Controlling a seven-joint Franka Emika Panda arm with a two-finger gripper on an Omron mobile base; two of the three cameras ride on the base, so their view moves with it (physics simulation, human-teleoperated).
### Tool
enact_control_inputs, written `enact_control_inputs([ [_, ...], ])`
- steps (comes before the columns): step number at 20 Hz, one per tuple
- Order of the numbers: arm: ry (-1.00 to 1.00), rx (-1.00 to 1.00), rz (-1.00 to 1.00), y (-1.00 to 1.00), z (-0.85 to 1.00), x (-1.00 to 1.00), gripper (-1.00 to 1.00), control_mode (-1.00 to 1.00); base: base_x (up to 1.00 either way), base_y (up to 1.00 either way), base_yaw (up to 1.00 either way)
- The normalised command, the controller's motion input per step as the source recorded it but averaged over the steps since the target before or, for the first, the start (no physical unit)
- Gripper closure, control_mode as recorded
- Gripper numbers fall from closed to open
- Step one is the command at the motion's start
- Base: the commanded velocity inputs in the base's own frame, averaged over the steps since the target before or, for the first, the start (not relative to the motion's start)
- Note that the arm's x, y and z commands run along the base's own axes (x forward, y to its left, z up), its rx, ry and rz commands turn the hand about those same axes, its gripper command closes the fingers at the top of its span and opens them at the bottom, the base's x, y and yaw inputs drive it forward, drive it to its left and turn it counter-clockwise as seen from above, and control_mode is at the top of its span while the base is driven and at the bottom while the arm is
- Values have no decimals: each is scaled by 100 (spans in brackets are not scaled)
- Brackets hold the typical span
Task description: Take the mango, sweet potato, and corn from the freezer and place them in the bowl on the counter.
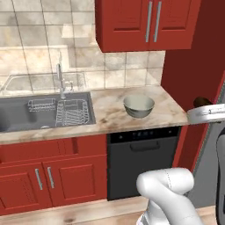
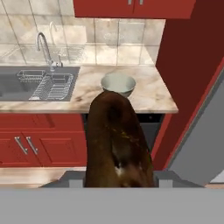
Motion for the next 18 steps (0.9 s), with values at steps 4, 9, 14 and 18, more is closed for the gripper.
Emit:
enact_control_inputs([
  [4,0,0,0,0,0,0,100,100,65,6,-1],
  [9,0,0,0,0,0,0,100,100,74,2,0],
  [14,0,0,0,0,0,0,100,100,67,3,-4],
  [18,0,0,0,0,0,0,100,100,52,0,-5],
])
